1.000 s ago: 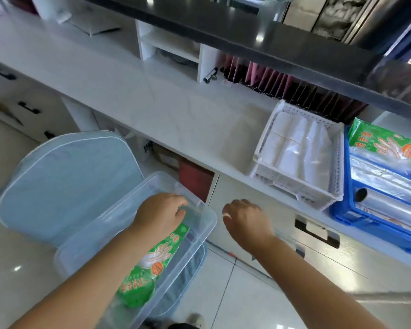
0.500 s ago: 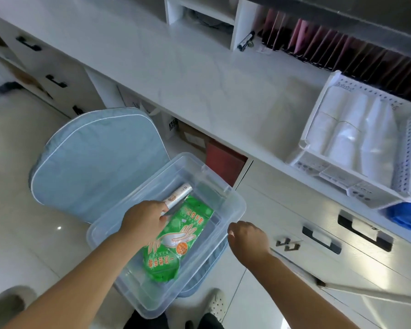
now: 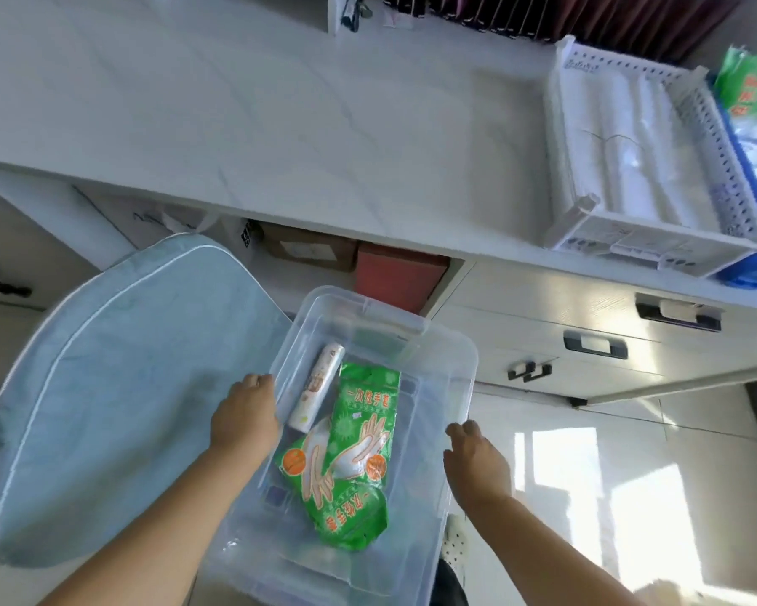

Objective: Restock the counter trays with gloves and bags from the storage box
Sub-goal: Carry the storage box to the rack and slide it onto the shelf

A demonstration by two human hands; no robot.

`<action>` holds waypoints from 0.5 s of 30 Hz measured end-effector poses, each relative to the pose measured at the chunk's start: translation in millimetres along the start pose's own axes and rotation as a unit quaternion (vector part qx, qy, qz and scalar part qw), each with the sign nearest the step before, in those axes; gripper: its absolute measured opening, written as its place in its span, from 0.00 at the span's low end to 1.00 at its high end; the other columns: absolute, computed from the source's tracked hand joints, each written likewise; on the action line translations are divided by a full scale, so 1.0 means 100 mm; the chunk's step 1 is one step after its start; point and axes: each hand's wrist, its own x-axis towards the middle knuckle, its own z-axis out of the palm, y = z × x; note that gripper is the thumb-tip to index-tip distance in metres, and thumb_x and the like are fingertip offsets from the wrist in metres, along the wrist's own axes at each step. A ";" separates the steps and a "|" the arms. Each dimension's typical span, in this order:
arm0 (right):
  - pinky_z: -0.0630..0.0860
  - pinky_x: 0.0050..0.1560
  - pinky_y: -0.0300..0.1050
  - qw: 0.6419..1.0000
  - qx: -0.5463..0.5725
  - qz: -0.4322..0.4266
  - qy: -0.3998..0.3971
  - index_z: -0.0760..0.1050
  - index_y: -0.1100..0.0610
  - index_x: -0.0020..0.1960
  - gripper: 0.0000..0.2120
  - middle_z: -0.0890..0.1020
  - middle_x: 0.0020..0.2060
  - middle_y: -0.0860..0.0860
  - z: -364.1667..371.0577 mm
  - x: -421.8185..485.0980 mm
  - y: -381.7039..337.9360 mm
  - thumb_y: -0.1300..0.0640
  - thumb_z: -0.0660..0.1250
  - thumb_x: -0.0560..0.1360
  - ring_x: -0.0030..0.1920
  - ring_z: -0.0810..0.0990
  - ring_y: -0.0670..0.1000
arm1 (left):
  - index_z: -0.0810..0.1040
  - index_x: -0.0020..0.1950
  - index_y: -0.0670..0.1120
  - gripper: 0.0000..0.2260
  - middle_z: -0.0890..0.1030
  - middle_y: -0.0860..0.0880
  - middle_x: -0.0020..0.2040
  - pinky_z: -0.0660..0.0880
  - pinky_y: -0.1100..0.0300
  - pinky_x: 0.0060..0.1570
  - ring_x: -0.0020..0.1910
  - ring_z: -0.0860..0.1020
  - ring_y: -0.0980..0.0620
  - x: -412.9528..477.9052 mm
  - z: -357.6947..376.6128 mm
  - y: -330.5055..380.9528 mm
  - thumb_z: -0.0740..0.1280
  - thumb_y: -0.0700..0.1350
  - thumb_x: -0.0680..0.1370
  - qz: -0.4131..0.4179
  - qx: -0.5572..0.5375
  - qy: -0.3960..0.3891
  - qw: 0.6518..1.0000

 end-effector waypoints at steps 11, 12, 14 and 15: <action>0.72 0.39 0.49 0.975 0.142 0.173 0.004 0.60 0.58 0.54 0.11 0.79 0.45 0.59 0.39 -0.06 -0.09 0.61 0.60 0.75 0.45 0.78 0.62 | 0.63 0.64 0.38 0.16 0.77 0.41 0.59 0.74 0.54 0.44 0.55 0.79 0.42 0.32 0.33 -0.12 0.58 0.37 0.77 -0.018 0.020 -0.070 0.997; 0.71 0.39 0.48 0.973 0.148 0.179 -0.006 0.60 0.59 0.56 0.12 0.79 0.44 0.59 0.42 -0.06 -0.08 0.61 0.60 0.75 0.45 0.78 0.62 | 0.64 0.64 0.37 0.15 0.77 0.40 0.58 0.73 0.53 0.44 0.54 0.79 0.42 0.32 0.33 -0.11 0.58 0.36 0.77 -0.018 0.014 -0.070 0.997; 0.69 0.39 0.46 0.967 0.168 0.191 -0.012 0.60 0.59 0.52 0.09 0.78 0.44 0.59 0.45 -0.06 -0.07 0.63 0.59 0.75 0.47 0.78 0.62 | 0.64 0.63 0.37 0.15 0.78 0.39 0.57 0.72 0.53 0.42 0.53 0.79 0.40 0.31 0.32 -0.08 0.57 0.35 0.77 -0.016 0.003 -0.068 0.998; 0.69 0.40 0.46 0.964 0.178 0.198 -0.008 0.59 0.58 0.49 0.08 0.78 0.44 0.59 0.45 -0.07 -0.05 0.63 0.59 0.74 0.47 0.78 0.62 | 0.65 0.62 0.36 0.14 0.78 0.39 0.56 0.71 0.53 0.41 0.52 0.79 0.39 0.29 0.30 -0.06 0.57 0.35 0.76 -0.014 0.001 -0.064 0.998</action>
